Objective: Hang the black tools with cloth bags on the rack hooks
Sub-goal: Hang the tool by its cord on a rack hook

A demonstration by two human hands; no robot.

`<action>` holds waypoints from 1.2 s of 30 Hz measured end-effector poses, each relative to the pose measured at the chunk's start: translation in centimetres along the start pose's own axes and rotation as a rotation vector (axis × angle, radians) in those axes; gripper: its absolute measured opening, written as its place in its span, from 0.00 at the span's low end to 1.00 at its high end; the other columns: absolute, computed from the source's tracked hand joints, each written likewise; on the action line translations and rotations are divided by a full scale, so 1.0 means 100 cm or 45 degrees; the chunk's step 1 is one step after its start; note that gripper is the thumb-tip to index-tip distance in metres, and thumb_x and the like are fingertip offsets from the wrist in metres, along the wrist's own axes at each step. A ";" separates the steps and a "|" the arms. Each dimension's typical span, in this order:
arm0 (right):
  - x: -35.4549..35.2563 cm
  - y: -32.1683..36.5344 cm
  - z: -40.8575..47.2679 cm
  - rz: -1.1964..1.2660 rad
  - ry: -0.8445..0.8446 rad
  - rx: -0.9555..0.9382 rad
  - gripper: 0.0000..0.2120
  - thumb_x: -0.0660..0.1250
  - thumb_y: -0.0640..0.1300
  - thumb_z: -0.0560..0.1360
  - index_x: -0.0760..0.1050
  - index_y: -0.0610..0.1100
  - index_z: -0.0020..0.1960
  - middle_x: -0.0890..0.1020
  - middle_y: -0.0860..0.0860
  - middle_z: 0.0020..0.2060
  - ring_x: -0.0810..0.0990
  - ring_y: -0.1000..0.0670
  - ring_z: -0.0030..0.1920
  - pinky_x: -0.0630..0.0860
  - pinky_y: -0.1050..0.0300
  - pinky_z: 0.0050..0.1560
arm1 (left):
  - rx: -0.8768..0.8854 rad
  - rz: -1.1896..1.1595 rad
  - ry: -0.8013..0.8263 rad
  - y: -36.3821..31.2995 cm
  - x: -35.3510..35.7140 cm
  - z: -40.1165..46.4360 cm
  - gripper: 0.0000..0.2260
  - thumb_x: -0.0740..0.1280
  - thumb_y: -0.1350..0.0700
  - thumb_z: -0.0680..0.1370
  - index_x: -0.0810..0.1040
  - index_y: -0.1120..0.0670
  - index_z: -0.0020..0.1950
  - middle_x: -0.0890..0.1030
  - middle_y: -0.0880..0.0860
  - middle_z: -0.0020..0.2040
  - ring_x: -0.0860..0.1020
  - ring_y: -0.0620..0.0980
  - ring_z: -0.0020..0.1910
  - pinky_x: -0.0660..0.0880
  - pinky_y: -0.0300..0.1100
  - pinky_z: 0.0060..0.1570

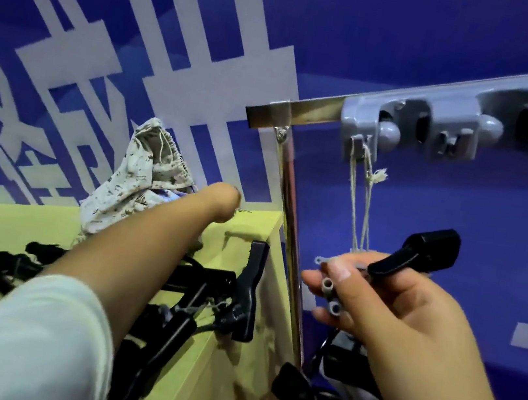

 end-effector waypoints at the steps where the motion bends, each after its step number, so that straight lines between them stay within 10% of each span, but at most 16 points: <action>1: 0.001 -0.007 0.007 -0.022 0.004 -0.013 0.03 0.69 0.45 0.67 0.82 0.49 0.37 0.86 0.51 0.33 0.85 0.55 0.37 0.78 0.65 0.34 | 0.026 0.033 0.013 -0.007 0.006 0.011 0.16 0.58 0.65 0.77 0.75 0.59 0.64 0.76 0.57 0.63 0.75 0.57 0.61 0.72 0.46 0.60; 14: -0.013 -0.048 0.045 -0.007 -0.047 -0.118 0.22 0.70 0.72 0.49 0.81 0.59 0.36 0.86 0.53 0.33 0.85 0.56 0.34 0.78 0.65 0.31 | -0.055 0.289 0.005 -0.029 0.050 0.076 0.12 0.59 0.64 0.77 0.78 0.59 0.57 0.79 0.58 0.57 0.77 0.58 0.56 0.74 0.49 0.55; 27: -0.018 -0.045 0.025 -0.078 -0.151 -0.039 0.30 0.70 0.76 0.45 0.82 0.56 0.38 0.86 0.50 0.34 0.85 0.53 0.36 0.80 0.58 0.32 | 0.180 0.670 -0.047 -0.037 0.040 0.059 0.10 0.62 0.58 0.78 0.75 0.55 0.59 0.79 0.54 0.57 0.77 0.54 0.56 0.69 0.45 0.53; 33: -0.012 -0.028 -0.014 -0.150 -0.273 -0.015 0.33 0.70 0.77 0.43 0.82 0.55 0.38 0.86 0.50 0.34 0.82 0.50 0.30 0.79 0.57 0.32 | -0.084 0.001 -0.427 -0.007 -0.013 -0.018 0.13 0.58 0.66 0.77 0.65 0.60 0.61 0.78 0.60 0.46 0.75 0.61 0.41 0.66 0.47 0.37; 36: 0.000 -0.011 -0.035 0.011 -0.289 -0.022 0.12 0.74 0.57 0.57 0.83 0.51 0.37 0.86 0.48 0.33 0.84 0.51 0.34 0.80 0.63 0.34 | -0.128 -0.582 -0.654 -0.005 -0.046 -0.080 0.06 0.56 0.62 0.78 0.68 0.60 0.54 0.78 0.63 0.45 0.72 0.59 0.38 0.66 0.47 0.35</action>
Point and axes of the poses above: each hand's wrist, its own z-axis towards the middle knuckle, its own x-axis out of the palm, y = z × x, the point moved 2 cm from there along z, towards the middle knuckle
